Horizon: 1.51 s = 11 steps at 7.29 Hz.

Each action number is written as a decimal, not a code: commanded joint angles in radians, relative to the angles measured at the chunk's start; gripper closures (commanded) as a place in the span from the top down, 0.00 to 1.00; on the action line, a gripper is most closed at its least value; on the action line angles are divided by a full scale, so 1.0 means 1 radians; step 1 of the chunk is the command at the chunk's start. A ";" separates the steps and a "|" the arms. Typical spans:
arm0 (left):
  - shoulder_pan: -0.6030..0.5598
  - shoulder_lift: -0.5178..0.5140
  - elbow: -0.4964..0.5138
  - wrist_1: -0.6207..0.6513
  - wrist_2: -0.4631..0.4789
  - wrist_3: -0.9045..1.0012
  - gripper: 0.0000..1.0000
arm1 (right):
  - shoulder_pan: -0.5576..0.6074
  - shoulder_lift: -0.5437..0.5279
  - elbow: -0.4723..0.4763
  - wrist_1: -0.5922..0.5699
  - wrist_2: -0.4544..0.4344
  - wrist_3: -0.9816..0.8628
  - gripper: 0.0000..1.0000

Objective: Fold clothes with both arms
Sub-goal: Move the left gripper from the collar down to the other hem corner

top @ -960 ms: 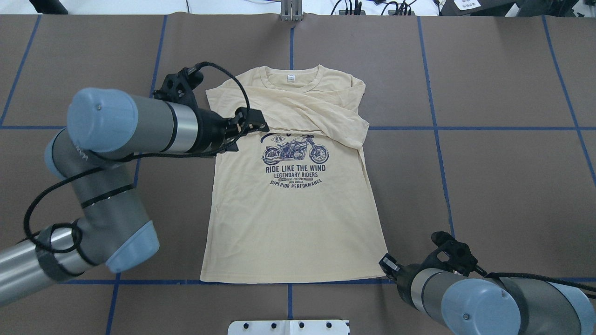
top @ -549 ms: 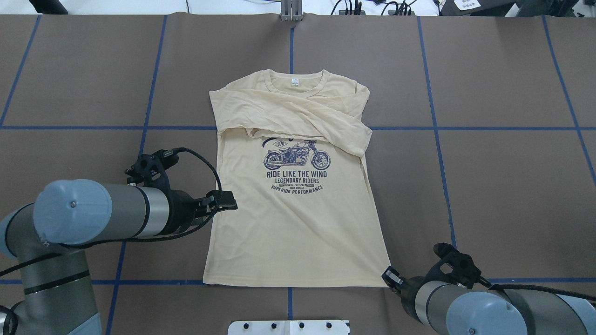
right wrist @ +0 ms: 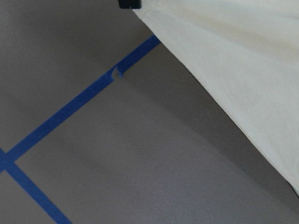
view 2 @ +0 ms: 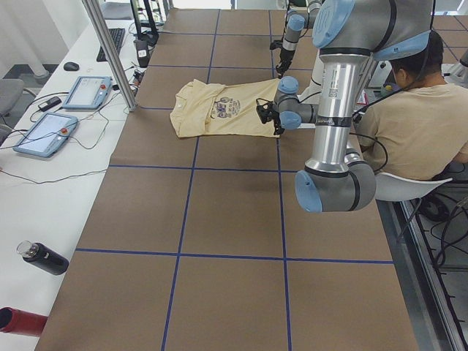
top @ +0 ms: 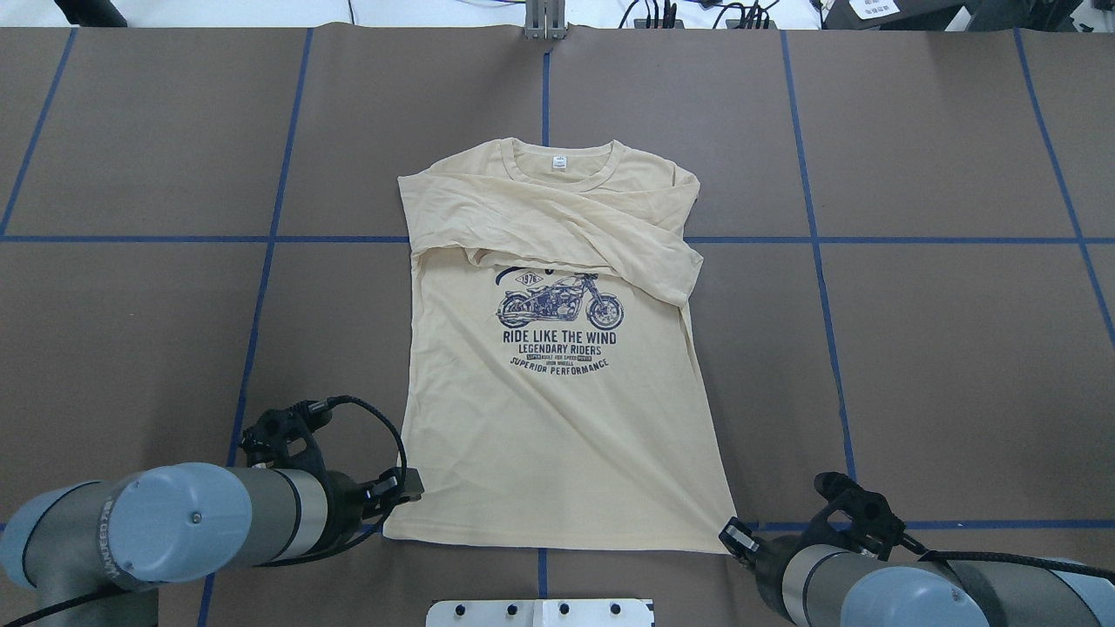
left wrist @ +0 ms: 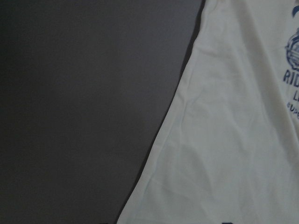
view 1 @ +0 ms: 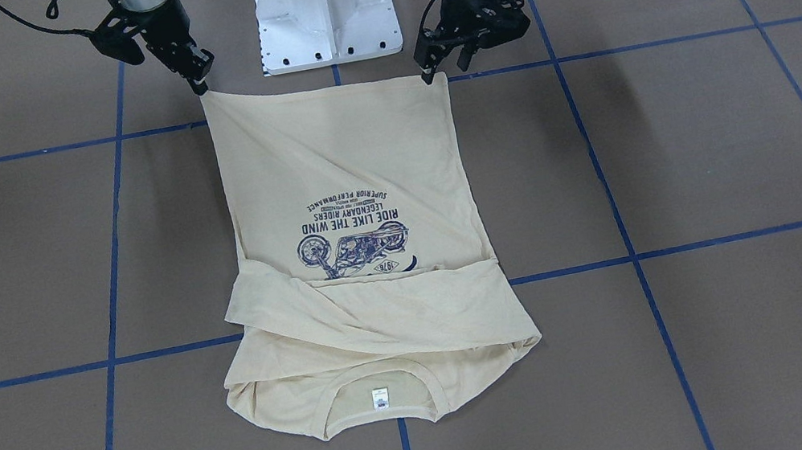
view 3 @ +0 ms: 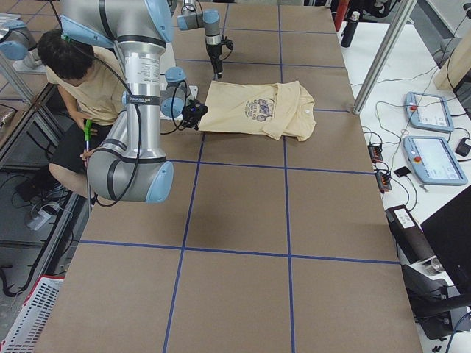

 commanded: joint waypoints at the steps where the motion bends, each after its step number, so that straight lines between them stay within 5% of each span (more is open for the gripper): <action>1: 0.051 0.007 0.013 0.003 0.005 -0.044 0.69 | -0.002 0.001 0.001 0.001 -0.001 0.000 0.00; 9: 0.047 -0.003 0.056 0.006 0.005 -0.039 0.57 | -0.001 0.000 0.008 -0.001 -0.002 0.000 0.00; 11: 0.050 -0.008 0.059 0.006 0.004 -0.039 0.40 | -0.001 0.001 0.008 0.001 -0.001 0.000 0.00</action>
